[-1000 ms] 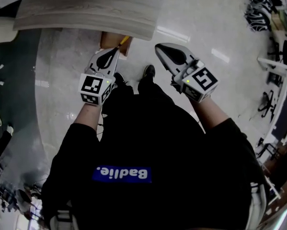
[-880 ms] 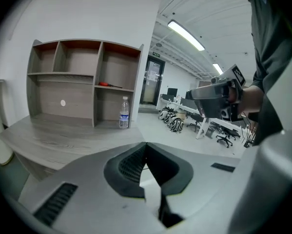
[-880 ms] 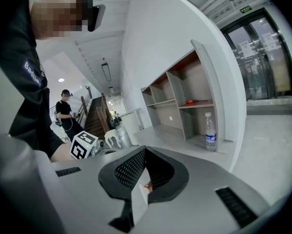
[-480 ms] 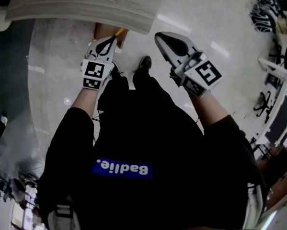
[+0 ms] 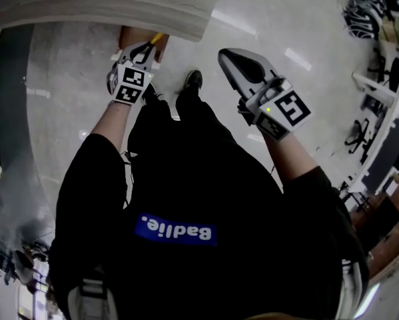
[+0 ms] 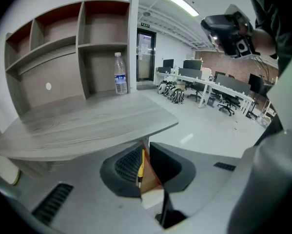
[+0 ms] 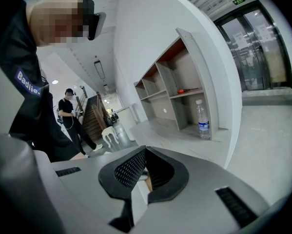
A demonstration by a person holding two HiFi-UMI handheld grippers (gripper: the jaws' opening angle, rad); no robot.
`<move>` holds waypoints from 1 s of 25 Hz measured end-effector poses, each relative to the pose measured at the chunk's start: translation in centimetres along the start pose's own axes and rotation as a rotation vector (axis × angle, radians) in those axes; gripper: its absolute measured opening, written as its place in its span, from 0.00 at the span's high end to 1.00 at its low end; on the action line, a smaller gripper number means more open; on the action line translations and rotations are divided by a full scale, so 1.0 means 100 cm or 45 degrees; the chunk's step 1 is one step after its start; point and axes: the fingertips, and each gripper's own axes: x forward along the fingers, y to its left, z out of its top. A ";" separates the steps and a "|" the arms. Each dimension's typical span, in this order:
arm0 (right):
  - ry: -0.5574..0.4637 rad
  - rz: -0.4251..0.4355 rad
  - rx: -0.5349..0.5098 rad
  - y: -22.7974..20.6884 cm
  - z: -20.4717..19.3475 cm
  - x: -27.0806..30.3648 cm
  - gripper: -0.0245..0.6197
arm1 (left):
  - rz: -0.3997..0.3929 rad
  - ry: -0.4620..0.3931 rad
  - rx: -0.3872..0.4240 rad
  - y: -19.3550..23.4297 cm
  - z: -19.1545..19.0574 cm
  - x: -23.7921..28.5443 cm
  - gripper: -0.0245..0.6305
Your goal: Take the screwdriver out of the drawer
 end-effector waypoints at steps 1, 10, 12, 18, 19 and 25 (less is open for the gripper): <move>0.008 -0.008 0.004 -0.002 -0.003 -0.001 0.91 | -0.004 0.016 0.005 0.002 -0.008 0.007 0.89; 0.054 -0.013 0.036 -0.003 -0.016 -0.004 0.91 | -0.004 0.170 0.032 0.008 -0.045 0.056 0.85; 0.052 -0.014 0.034 -0.004 -0.017 -0.004 0.91 | -0.007 0.208 0.053 0.009 -0.054 0.064 0.85; 0.054 -0.033 0.059 -0.006 -0.024 -0.007 0.91 | -0.009 0.303 0.088 0.015 -0.074 0.081 0.84; 0.055 -0.036 0.063 -0.007 -0.026 -0.008 0.91 | -0.012 0.314 0.091 0.015 -0.076 0.084 0.84; 0.083 -0.087 0.097 -0.016 -0.043 -0.019 0.91 | -0.010 0.384 0.095 0.022 -0.094 0.102 0.82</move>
